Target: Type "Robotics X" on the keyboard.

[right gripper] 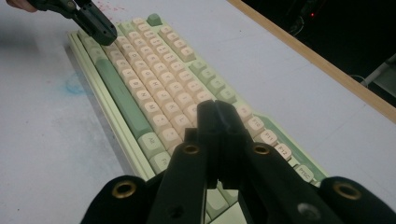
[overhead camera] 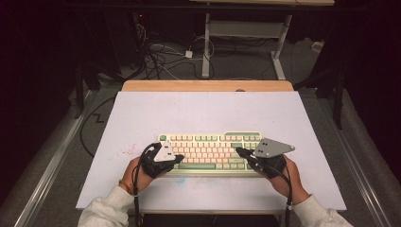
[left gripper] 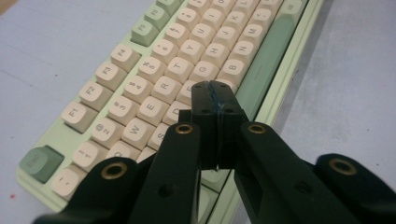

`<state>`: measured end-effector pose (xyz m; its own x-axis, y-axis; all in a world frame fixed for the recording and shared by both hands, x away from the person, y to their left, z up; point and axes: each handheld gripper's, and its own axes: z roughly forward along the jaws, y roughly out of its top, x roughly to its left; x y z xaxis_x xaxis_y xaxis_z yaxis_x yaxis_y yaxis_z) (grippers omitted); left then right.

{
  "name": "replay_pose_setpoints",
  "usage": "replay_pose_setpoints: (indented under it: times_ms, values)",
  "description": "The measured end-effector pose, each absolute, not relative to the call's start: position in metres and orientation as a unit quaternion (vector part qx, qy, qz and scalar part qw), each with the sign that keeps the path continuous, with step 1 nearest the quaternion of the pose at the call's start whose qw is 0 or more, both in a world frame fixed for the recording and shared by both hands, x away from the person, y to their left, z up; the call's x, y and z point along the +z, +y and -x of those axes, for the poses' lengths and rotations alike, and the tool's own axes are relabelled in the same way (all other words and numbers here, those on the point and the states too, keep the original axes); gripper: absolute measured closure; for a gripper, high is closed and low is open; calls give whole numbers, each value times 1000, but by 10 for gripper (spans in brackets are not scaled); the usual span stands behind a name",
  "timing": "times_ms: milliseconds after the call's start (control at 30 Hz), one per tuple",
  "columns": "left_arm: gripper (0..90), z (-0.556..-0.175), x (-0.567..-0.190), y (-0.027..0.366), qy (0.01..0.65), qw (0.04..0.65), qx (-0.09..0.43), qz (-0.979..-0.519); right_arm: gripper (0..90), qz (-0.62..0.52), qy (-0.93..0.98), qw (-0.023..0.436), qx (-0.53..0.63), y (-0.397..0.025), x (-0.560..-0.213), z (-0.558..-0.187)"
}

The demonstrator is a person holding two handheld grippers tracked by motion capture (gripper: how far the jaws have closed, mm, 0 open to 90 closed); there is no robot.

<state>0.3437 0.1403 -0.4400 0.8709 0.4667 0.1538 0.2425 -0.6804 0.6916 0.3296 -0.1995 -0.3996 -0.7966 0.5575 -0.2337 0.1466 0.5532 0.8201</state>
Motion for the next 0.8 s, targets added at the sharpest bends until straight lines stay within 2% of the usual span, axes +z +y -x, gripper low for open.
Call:
replay_pose_setpoints:
  times_ms: [800]
  values:
    - [873,-358,-450,124,193,324,151,-914,900,-205,853,238,417,-199,-403,-331]
